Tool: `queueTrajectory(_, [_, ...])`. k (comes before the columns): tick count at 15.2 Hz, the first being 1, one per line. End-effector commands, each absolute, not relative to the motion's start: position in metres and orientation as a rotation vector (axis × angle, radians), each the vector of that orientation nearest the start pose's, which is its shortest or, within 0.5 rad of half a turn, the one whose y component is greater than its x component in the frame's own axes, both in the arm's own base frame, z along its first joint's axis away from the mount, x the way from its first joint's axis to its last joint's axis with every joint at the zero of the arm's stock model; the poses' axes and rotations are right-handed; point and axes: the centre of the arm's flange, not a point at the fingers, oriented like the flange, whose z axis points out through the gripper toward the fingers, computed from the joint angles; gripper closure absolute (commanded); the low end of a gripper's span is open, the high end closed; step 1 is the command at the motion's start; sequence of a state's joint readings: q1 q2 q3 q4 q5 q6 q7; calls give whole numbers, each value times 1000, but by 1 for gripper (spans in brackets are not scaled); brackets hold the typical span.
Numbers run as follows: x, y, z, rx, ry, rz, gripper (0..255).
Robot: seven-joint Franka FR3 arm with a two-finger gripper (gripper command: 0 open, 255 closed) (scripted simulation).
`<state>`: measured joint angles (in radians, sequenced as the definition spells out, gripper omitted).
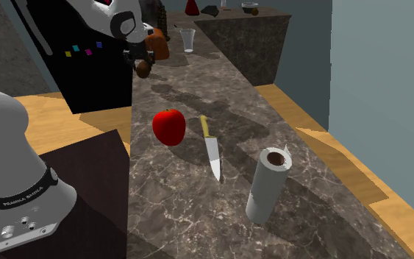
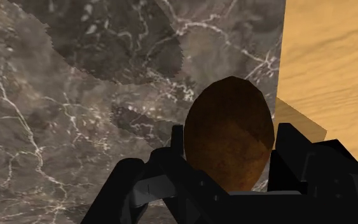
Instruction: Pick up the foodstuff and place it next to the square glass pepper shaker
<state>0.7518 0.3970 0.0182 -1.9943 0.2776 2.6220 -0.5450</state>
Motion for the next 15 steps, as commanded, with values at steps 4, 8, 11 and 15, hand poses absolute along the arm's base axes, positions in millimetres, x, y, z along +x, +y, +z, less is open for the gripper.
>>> queueTrajectory(4, [458,434,256,-2507,-1516,-307,255])
queueTrajectory(8, [458,434,235,-2507,-1516,-307,255])
queueTrajectory(11, [458,435,235,-2507,-1516,-307,255])
queueTrajectory(15, [458,435,235,-2507,-1516,-307,255])
